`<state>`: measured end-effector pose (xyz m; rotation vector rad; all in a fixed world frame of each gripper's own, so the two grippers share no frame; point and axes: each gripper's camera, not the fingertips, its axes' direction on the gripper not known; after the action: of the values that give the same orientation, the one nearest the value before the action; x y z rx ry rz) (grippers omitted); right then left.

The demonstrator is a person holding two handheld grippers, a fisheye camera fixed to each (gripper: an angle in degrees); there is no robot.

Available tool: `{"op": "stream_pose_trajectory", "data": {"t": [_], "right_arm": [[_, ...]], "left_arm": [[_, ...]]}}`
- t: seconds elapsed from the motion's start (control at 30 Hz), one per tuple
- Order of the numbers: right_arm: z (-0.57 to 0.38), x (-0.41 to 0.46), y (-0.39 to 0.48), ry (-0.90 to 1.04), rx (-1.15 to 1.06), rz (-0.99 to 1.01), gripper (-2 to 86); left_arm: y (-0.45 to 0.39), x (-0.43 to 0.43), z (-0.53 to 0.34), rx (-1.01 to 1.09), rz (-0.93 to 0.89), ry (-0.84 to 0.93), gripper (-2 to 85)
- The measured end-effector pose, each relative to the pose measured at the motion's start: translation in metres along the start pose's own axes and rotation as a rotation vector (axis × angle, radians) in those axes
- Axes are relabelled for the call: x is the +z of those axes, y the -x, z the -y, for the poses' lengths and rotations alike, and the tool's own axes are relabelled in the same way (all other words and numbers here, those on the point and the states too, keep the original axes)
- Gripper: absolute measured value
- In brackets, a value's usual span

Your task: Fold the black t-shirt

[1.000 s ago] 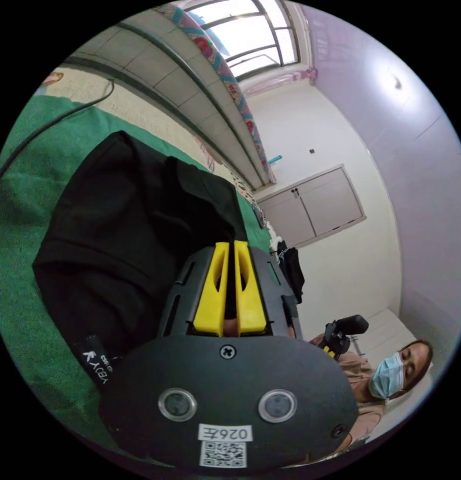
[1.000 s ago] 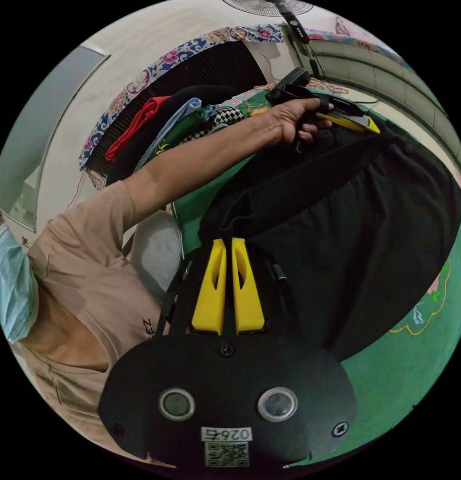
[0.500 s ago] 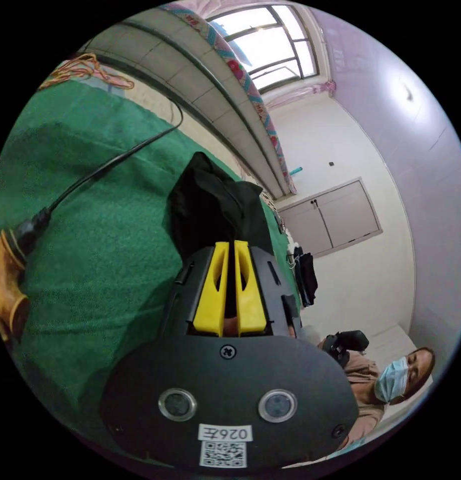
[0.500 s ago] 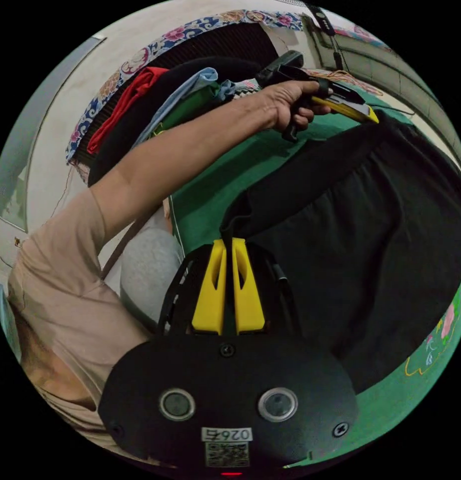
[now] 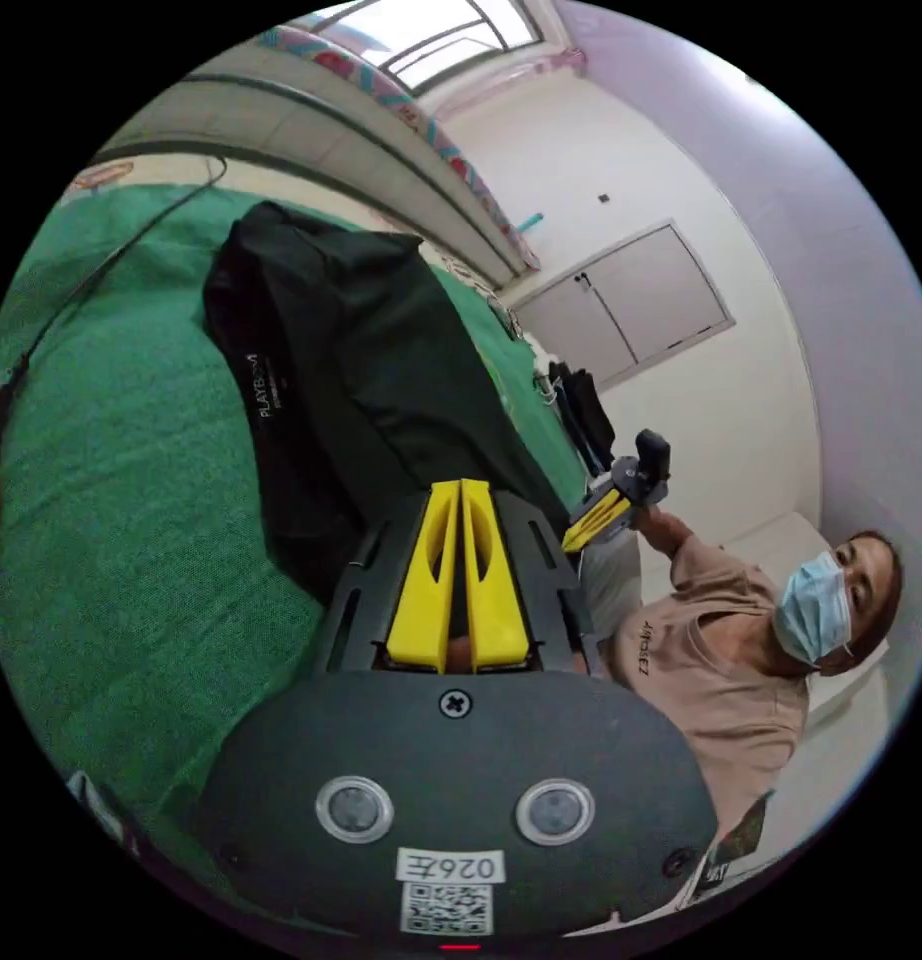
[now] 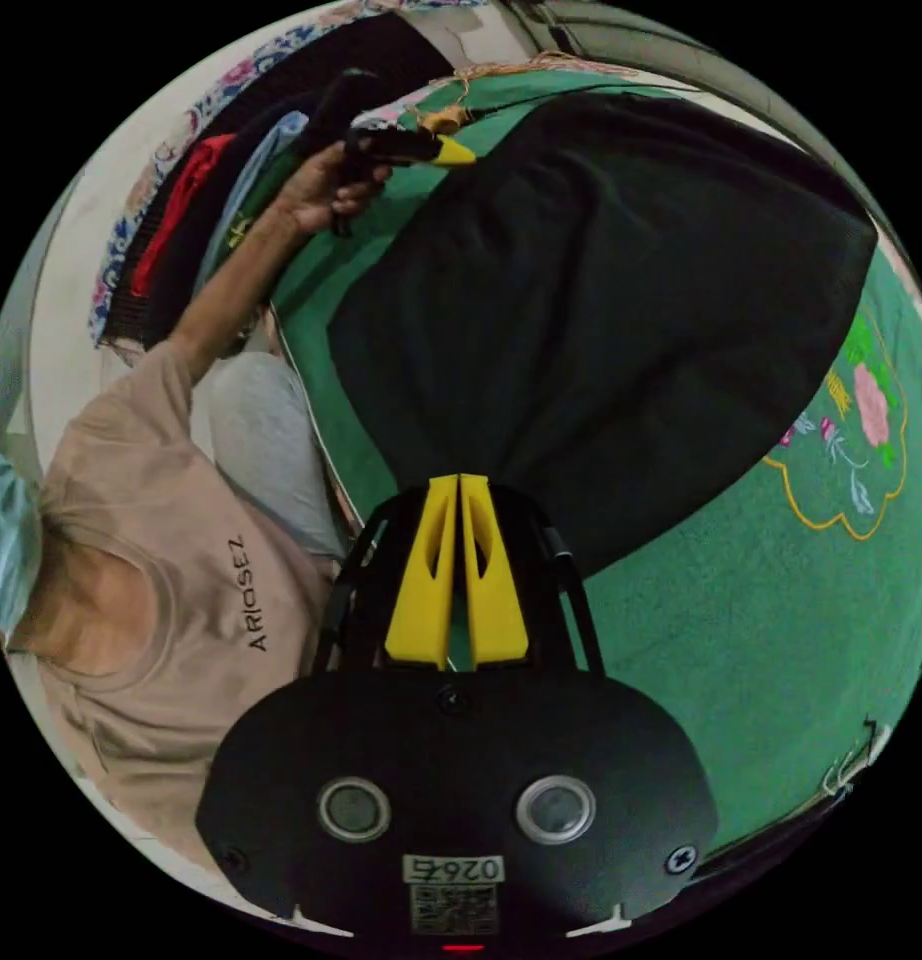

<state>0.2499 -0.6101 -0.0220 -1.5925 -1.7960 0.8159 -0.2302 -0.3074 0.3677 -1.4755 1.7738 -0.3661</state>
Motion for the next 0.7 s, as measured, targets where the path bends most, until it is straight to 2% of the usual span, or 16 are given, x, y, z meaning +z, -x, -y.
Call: {"op": "stream_pose_trajectory", "data": {"t": [0.1,0.17,0.27,0.37,0.47,0.5,0.53,0.6,0.7], "right_arm": [[0.012,-0.048,-0.011,-0.200,-0.018,0.035,-0.7],[0.034,-0.087,-0.029,-0.335,-0.017,-0.046,-0.6],[0.077,-0.115,-0.076,-0.387,0.105,-0.253,0.7],[0.111,-0.131,-0.134,-0.445,0.296,-0.465,2.8],[0.129,-0.145,-0.180,-0.547,0.465,-0.532,5.5],[0.131,-0.147,-0.188,-0.568,0.491,-0.519,5.7],[0.137,-0.150,-0.202,-0.616,0.496,-0.455,6.1],[0.146,-0.152,-0.216,-0.676,0.463,-0.345,6.1],[0.163,-0.147,-0.231,-0.706,0.453,-0.347,4.9]], "left_arm": [[0.000,-0.032,0.008,0.007,-0.057,-0.274,-0.2],[0.001,-0.046,0.026,-0.012,0.030,-0.377,1.8],[0.007,-0.039,0.077,-0.073,0.267,-0.344,14.3],[0.019,-0.003,0.128,-0.121,0.475,-0.189,17.5],[0.035,0.029,0.159,-0.173,0.494,-0.070,6.3],[0.040,0.041,0.166,-0.183,0.466,-0.019,0.9],[0.040,0.048,0.171,-0.182,0.484,0.009,0.4],[0.023,0.046,0.170,-0.111,0.572,-0.056,0.0],[-0.001,0.033,0.148,-0.024,0.686,-0.269,-0.3]]}}
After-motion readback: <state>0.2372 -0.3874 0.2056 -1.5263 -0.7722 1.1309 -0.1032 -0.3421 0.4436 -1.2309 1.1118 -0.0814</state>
